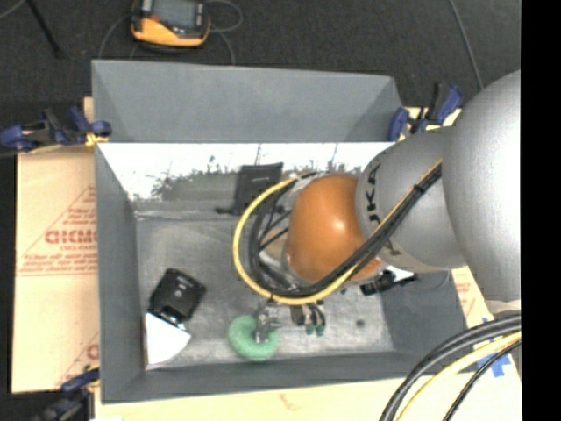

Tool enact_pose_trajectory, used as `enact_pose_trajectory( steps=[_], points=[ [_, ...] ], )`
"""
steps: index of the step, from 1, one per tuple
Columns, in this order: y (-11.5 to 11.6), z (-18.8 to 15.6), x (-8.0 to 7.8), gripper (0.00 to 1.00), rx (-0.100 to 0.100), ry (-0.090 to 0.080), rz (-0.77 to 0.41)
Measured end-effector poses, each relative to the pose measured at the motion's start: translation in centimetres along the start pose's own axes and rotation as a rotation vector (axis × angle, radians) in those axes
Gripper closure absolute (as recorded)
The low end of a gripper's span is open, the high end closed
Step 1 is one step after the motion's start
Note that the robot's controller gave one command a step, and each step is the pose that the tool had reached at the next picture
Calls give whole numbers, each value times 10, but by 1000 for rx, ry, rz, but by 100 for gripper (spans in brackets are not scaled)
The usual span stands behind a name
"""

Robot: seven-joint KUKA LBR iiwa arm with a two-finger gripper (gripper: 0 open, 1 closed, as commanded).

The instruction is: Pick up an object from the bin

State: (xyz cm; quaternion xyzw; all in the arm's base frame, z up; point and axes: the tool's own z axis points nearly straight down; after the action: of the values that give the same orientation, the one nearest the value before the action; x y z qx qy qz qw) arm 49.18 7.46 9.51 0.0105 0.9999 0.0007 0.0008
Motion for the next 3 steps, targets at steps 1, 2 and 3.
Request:
enact_pose_trajectory(
  steps=[1, 2, 3],
  points=[
    [2, -42, -4, 100, 2, 9, -3],
    [1, -103, -3, 100, 1, 4, 6],
    [5, -120, -11, 100, -1, -16, 5]
  ],
)
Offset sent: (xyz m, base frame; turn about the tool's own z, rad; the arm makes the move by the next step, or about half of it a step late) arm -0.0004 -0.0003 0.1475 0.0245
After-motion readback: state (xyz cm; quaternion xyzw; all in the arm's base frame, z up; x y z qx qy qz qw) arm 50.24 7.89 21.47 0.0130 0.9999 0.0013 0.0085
